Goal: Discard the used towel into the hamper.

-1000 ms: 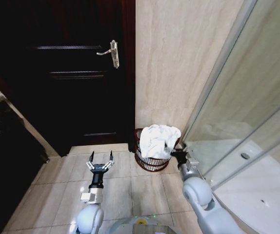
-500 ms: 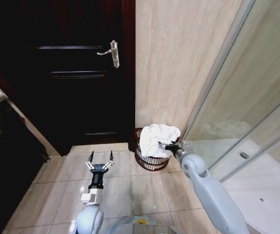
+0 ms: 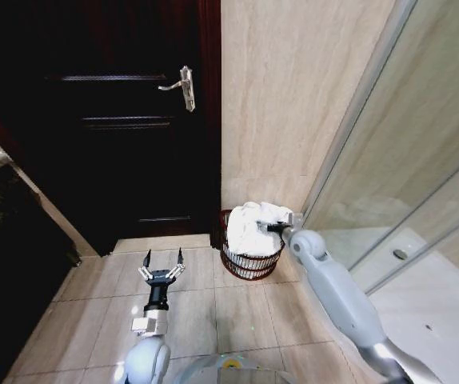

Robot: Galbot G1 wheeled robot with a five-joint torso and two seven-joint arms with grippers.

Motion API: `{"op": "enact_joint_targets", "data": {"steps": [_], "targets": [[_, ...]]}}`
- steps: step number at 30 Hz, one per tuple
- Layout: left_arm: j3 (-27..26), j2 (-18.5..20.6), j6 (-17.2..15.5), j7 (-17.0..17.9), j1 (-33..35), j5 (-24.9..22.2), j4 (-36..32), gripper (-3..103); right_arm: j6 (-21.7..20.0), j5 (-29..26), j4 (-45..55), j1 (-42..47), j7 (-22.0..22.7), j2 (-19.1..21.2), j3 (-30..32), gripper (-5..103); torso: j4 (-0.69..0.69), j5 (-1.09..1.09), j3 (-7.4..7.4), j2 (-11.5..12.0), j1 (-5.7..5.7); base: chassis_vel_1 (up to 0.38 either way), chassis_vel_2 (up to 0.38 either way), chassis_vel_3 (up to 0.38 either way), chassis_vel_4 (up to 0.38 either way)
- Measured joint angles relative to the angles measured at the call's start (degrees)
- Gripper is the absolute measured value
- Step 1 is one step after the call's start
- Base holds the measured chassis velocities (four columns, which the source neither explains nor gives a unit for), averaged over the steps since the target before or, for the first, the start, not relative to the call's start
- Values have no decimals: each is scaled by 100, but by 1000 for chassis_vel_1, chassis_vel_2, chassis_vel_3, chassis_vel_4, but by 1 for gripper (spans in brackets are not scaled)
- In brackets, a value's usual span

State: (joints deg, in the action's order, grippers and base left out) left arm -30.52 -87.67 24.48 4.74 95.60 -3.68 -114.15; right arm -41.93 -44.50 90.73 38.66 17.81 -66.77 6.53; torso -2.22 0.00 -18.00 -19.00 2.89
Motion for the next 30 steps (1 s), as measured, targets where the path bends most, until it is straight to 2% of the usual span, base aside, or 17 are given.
{"op": "enact_joint_targets", "data": {"steps": [4,8,13,19,28,30], "targets": [[-12,9,2,4,-17,-19,1,100,-6,-185,-276,-183,176,-83,-88,100,0,0,0,0,0,0,0,0,0],[-29,18,25,12,-41,-75,21,100,-7,-532,-730,-311,536,-198,-123,100,0,0,1,0,0,0,0,0,0],[-32,36,68,14,-69,-108,71,100,-7,-672,-1160,-321,700,-265,-7,100,0,1,1,-1,0,0,0,0,0],[-18,50,73,14,-132,-113,116,100,-5,-699,-1188,-263,744,-263,97,100,0,1,1,-1,0,0,0,0,0],[32,37,74,6,-204,-113,176,100,85,-420,165,21,750,-63,380,100,0,-1,1,-1,0,0,0,0,0],[11,64,79,5,-204,-150,177,100,110,-332,769,434,750,58,467,100,0,1,1,-1,0,0,0,0,0]]}}
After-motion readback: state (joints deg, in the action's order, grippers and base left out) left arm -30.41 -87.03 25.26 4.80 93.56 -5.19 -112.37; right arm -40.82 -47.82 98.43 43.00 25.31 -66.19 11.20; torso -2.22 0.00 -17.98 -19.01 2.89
